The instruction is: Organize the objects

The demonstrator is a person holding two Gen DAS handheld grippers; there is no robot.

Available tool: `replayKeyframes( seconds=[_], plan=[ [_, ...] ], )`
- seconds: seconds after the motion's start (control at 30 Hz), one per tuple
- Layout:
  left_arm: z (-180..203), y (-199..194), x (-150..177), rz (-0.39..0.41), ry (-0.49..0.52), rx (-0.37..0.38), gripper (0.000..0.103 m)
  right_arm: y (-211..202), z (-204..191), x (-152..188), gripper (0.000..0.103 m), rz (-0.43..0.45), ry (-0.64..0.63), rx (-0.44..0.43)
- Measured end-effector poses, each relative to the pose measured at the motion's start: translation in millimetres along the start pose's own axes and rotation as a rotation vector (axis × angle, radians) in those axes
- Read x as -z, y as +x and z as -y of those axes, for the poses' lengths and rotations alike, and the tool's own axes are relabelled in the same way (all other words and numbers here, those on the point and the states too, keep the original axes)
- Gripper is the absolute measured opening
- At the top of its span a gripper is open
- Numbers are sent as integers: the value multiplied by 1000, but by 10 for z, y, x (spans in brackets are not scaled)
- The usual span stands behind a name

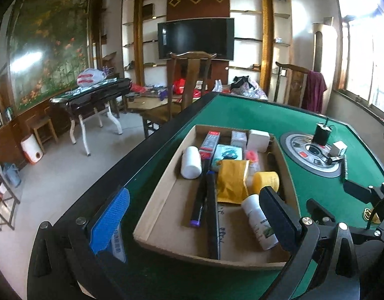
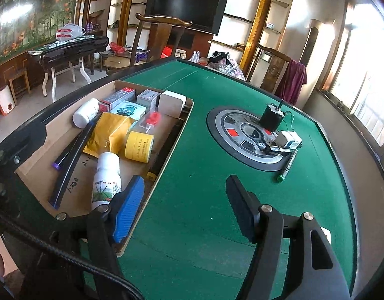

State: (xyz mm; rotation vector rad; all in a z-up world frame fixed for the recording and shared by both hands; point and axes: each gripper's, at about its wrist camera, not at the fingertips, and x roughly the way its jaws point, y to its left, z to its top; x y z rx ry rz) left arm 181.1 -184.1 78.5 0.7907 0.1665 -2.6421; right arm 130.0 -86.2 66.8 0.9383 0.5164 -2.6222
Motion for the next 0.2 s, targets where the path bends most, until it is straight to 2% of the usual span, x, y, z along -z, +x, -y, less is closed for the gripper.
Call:
replayKeyframes(
  seconds=[0.2],
  plan=[
    [-87,110,8,-41,-9,-55,102,-3,-63,-60,67,6,-30,6]
  ],
)
